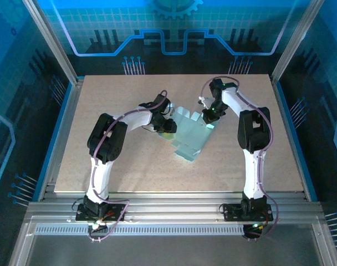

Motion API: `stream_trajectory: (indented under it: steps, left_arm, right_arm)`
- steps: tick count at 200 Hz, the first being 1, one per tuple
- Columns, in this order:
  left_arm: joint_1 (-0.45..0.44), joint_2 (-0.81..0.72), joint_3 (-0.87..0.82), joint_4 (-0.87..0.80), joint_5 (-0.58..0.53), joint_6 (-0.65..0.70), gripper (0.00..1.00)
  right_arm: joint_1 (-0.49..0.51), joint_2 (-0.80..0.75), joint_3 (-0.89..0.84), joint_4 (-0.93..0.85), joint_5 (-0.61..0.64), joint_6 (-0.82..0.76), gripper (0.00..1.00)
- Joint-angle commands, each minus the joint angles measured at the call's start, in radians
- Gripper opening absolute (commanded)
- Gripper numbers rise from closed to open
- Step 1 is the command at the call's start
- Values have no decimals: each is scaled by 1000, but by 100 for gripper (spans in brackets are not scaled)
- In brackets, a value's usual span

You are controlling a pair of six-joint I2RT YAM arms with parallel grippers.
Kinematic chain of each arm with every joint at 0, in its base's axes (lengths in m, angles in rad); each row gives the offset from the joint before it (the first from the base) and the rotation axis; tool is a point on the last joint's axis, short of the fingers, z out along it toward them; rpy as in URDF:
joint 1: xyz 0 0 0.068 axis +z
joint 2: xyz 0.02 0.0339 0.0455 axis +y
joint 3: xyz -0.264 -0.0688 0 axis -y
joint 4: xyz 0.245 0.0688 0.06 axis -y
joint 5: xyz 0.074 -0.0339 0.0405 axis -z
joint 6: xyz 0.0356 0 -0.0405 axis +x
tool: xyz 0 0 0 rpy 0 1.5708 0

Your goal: Fold the paper box

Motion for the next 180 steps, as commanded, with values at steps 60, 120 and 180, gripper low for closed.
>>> stream_trajectory:
  steps: [60,120,180]
  left_arm:
    - [1,39,13,-56,0,8,31]
    - [2,19,-11,-35,-1,-39,31]
    - [0,25,-27,-9,12,-103,32]
  right_arm:
    - [22,-133,-33,92,60,124,31]
    - [-26,-579,-543,469,177,658,50]
    - [44,-830,-1101,822,129,1156,58]
